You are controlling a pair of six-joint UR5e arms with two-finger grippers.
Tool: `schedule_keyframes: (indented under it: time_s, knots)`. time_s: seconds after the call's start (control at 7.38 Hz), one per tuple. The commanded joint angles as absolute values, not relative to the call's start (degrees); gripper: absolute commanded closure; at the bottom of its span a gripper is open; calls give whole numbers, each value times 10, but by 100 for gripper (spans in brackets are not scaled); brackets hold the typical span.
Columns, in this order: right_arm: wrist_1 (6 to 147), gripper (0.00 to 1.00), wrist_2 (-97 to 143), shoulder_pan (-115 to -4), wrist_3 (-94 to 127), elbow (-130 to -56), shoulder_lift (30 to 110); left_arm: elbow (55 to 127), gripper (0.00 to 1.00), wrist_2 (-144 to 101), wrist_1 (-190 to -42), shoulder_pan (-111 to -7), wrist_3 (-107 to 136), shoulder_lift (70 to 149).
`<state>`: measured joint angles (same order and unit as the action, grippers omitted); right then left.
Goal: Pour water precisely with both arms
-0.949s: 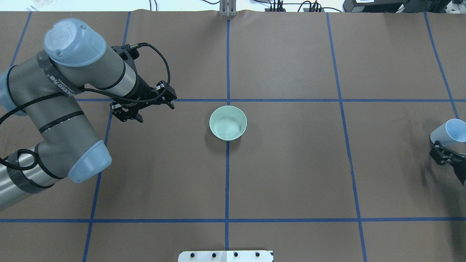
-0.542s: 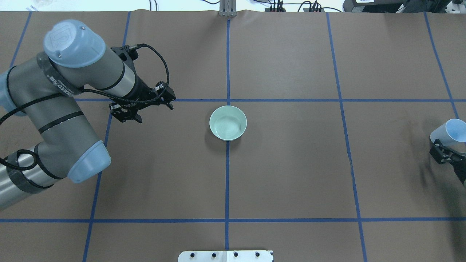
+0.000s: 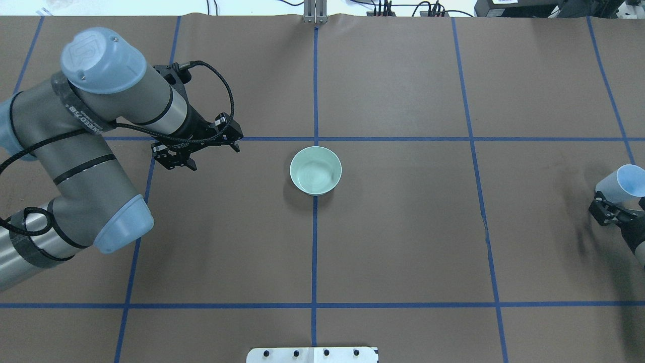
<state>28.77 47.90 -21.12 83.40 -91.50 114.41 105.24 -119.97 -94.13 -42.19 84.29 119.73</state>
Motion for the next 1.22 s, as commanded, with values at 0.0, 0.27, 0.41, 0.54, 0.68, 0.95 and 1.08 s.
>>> schedule_keyframes:
  time_s: [0.0, 0.27, 0.41, 0.54, 0.68, 0.95, 1.08]
  knots:
    - [287, 0, 479, -212, 831, -911, 1142, 1052, 0, -1200, -941, -421, 843, 1197]
    - [287, 0, 479, -213, 829, -906, 1138, 1052, 0, -1200, -941, -420, 843, 1197]
    - [287, 0, 479, -214, 826, -904, 1138, 1052, 0, -1200, -941, -420, 843, 1197]
    - [281, 0, 479, -217, 811, -903, 1137, 1052, 0, -1200, -941, -419, 843, 1197]
    - [270, 0, 480, -220, 805, -898, 1136, 1052, 0, -1200, -941, -418, 845, 1198]
    - [270, 0, 480, -232, 800, -880, 1119, 1051, 0, -1200, -940, -417, 845, 1197]
    - [270, 0, 481, -238, 799, -880, 1119, 1051, 0, -1200, -940, -417, 845, 1198]
